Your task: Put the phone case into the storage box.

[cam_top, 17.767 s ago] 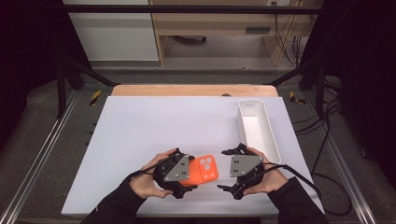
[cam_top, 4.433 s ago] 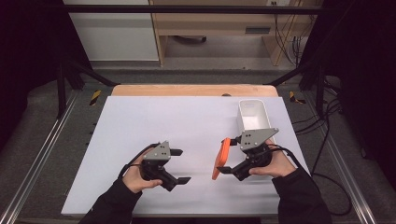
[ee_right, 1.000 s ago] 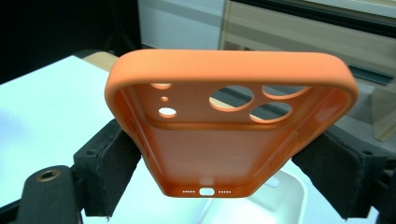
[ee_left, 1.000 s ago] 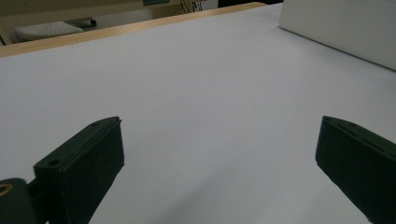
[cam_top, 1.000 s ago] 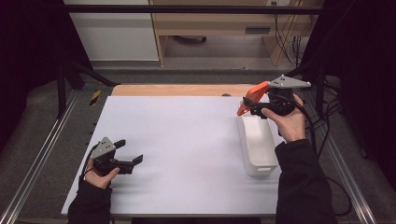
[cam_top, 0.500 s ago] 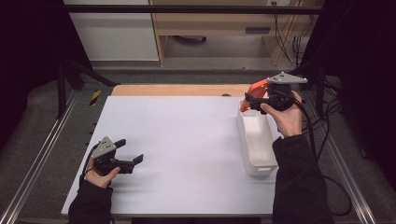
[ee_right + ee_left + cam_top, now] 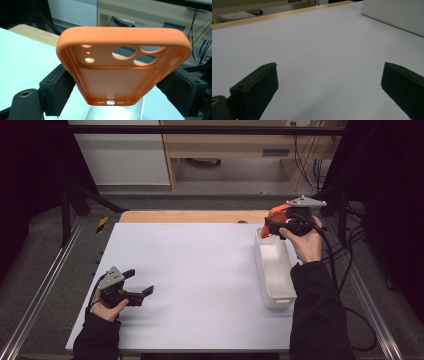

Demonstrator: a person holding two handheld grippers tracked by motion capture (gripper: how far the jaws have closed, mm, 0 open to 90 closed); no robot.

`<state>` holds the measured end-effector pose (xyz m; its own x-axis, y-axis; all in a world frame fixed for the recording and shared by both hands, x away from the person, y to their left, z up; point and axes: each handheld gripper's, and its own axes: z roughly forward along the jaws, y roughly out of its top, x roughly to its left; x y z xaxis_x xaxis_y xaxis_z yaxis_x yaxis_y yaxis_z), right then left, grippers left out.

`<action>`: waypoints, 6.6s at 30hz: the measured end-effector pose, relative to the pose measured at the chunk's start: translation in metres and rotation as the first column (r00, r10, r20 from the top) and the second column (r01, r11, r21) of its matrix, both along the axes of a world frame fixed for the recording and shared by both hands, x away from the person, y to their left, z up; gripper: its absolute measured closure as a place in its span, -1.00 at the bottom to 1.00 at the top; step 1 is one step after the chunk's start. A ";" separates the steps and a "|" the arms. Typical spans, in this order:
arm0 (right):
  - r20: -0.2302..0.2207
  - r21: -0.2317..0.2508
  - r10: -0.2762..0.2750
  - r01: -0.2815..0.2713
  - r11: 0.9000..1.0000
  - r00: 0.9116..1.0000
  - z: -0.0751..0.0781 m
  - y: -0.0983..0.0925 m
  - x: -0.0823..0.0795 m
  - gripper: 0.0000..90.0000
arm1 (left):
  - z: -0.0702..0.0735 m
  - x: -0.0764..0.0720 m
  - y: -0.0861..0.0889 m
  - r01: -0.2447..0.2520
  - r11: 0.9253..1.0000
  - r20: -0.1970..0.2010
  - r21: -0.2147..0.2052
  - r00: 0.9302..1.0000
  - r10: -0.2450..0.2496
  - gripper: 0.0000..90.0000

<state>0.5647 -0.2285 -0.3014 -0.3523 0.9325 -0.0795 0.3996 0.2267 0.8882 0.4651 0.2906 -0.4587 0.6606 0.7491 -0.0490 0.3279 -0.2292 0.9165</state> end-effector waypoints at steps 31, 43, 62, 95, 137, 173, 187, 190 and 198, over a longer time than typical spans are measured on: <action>-0.078 -0.008 -0.128 0.128 0.992 0.989 -0.032 0.003 0.024 -0.65 | -0.001 0.000 -0.002 0.009 1.000 -0.003 0.007 1.000 -0.009 -0.99; -0.089 -0.019 -0.175 0.174 0.985 0.981 -0.046 0.009 0.036 -0.65 | -0.001 0.000 -0.002 0.013 1.000 -0.002 0.007 1.000 -0.013 -0.99; -0.129 -0.032 -0.218 0.215 0.976 0.967 -0.070 0.014 0.054 -0.66 | -0.002 0.001 -0.004 0.019 1.000 -0.008 0.014 1.000 -0.019 -0.98; -0.178 -0.045 -0.253 0.249 0.967 0.951 -0.094 0.016 0.071 -0.66 | -0.003 0.002 -0.005 0.024 0.999 -0.011 0.022 1.000 -0.024 -0.98; -0.133 0.010 -0.196 0.199 0.980 0.971 -0.082 0.009 0.061 -0.98 | -0.003 0.002 -0.006 0.027 0.999 -0.011 0.024 1.000 -0.027 -0.98; 0.040 0.055 0.274 -0.276 0.960 0.961 -0.058 0.021 -0.056 -0.99 | -0.002 0.000 -0.009 0.040 0.999 -0.006 0.029 0.999 -0.040 -0.99; 0.086 0.080 0.374 -0.380 0.921 0.924 -0.085 -0.009 -0.099 -0.99 | 0.001 -0.002 -0.010 0.058 0.998 0.005 0.016 0.998 -0.058 -0.99; 0.093 0.088 0.386 -0.394 0.915 0.918 -0.091 -0.018 -0.106 -0.99 | 0.001 -0.003 -0.010 0.060 0.998 0.008 0.015 0.998 -0.060 -0.99; 0.097 0.085 0.413 -0.421 0.903 0.906 -0.107 -0.036 -0.119 -0.99 | 0.003 -0.004 -0.010 0.068 0.998 0.013 0.009 0.998 -0.068 -0.99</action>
